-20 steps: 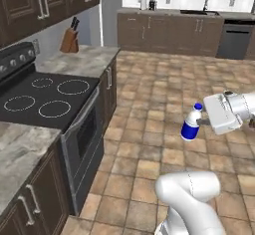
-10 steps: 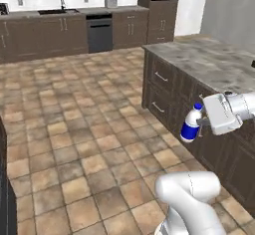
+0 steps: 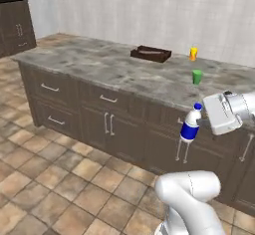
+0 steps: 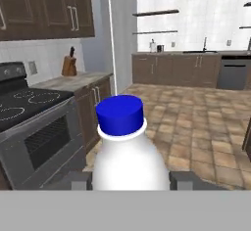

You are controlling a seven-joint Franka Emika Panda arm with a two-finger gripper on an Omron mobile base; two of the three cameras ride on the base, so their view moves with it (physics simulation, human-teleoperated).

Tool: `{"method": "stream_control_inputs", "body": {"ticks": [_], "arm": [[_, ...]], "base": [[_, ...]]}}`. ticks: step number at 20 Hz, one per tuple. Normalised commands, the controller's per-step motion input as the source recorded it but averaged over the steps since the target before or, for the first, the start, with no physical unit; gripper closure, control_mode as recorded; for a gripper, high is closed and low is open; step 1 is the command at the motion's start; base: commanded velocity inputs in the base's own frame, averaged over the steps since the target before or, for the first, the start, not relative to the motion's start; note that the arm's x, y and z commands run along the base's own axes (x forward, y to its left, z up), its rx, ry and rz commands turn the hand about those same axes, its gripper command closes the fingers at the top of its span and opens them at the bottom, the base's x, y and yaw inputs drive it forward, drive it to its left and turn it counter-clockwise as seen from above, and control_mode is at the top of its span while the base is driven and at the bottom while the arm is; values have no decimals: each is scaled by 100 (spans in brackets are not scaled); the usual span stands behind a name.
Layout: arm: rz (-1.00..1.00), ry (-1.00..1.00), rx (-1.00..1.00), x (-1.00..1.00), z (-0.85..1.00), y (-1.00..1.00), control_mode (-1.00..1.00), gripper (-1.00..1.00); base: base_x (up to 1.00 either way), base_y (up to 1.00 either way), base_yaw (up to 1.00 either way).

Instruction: Place the drinks on the dining counter in a tight cluster.

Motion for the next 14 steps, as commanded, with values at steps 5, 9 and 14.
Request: {"method": "stream_control_inputs", "body": {"ticks": [5,9,14], "arm": [[0,0,0,0,0,0,100,100],[0,0,0,0,0,0,100,100],[0,0,0,0,0,0,100,100]], "base": [[0,1,-95],[0,0,-96],[32,0,-48]]}}
